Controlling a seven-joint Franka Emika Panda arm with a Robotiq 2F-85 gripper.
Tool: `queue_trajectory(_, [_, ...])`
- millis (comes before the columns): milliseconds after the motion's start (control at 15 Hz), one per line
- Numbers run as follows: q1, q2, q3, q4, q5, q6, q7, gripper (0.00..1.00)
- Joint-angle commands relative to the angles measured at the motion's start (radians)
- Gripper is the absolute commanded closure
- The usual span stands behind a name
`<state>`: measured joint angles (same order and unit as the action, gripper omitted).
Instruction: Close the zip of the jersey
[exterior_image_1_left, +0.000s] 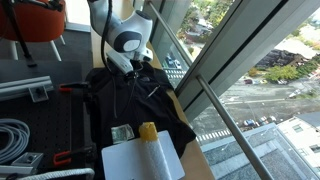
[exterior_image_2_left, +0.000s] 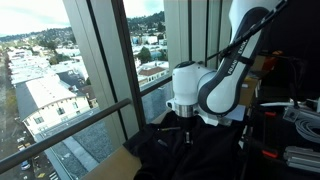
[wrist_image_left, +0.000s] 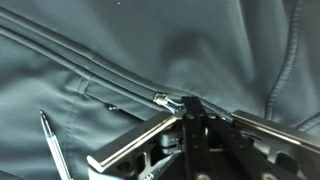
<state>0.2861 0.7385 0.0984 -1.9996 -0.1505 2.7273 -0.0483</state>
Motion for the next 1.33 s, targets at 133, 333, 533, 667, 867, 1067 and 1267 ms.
queue_trajectory(133, [0.04,0.01,0.048,0.06,0.006,-0.022,0.023,1.0])
queue_trajectory(333, [0.067,0.026,0.065,0.095,0.013,-0.04,0.038,1.0])
queue_trajectory(533, [0.093,0.037,0.088,0.128,0.022,-0.074,0.056,1.0])
queue_trajectory(667, [0.105,0.049,0.106,0.16,0.029,-0.107,0.063,1.0])
queue_trajectory(867, [0.115,0.067,0.129,0.214,0.039,-0.164,0.065,1.0])
queue_trajectory(1067, [0.12,0.086,0.143,0.266,0.046,-0.21,0.062,1.0])
queue_trajectory(1267, [0.126,0.107,0.158,0.31,0.059,-0.238,0.061,1.0])
